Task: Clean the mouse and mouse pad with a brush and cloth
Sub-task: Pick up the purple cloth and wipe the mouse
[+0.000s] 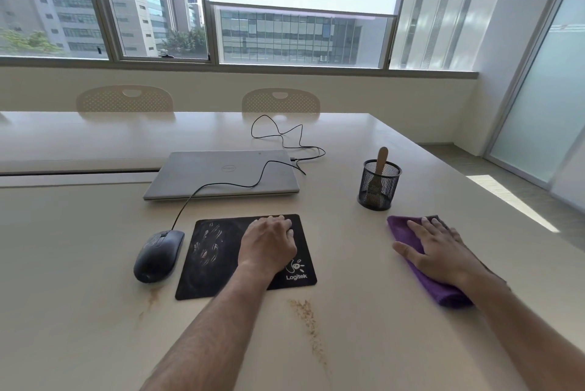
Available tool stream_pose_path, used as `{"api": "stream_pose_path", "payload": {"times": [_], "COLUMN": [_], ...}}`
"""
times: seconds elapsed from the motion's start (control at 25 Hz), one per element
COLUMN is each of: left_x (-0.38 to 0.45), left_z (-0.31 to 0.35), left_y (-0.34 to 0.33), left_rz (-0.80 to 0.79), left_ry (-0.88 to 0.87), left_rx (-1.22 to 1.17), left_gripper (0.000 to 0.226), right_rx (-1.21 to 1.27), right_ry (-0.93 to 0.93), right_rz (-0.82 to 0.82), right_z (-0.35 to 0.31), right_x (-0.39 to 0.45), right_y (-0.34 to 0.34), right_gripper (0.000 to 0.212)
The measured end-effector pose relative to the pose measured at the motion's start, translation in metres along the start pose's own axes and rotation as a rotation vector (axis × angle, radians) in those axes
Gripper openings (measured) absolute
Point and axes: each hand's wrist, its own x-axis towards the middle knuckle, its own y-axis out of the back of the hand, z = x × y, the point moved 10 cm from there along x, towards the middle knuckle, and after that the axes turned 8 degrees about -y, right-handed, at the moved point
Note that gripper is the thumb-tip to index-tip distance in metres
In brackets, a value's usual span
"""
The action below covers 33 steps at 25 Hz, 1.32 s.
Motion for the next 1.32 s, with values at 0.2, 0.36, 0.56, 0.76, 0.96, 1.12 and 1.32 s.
{"api": "stream_pose_path", "payload": {"times": [0.2,0.36,0.56,0.76,0.96,1.12,1.32], "left_x": [-0.001,-0.003,-0.007,-0.012,-0.019,-0.027,-0.063], "left_z": [0.000,0.002,0.000,0.000,-0.022,-0.071,-0.170], "left_y": [0.001,0.003,0.006,0.020,0.054,0.103,0.138], "left_rz": [0.002,-0.002,-0.015,0.032,0.055,0.157,0.229], "left_ry": [-0.003,0.003,0.028,-0.002,-0.011,0.042,0.136], "left_rx": [-0.008,-0.028,-0.080,-0.191,-0.265,-0.270,-0.325], "left_gripper": [0.033,0.031,0.021,0.034,0.040,0.038,0.037], "right_rx": [-0.043,0.014,0.015,0.249,0.764,1.349,1.581], "right_ry": [-0.076,-0.107,-0.124,-0.072,-0.159,-0.212,-0.021], "right_rz": [-0.102,-0.110,-0.001,0.251,0.409,0.239,0.022], "right_z": [0.003,0.004,0.004,-0.004,0.005,-0.023,-0.119], "right_x": [0.003,0.003,0.007,-0.001,-0.024,-0.032,-0.042], "right_y": [-0.010,-0.008,-0.002,0.024,0.054,0.046,0.060], "right_gripper": [0.077,0.066,0.056,0.036,0.029,0.023,0.013]}}
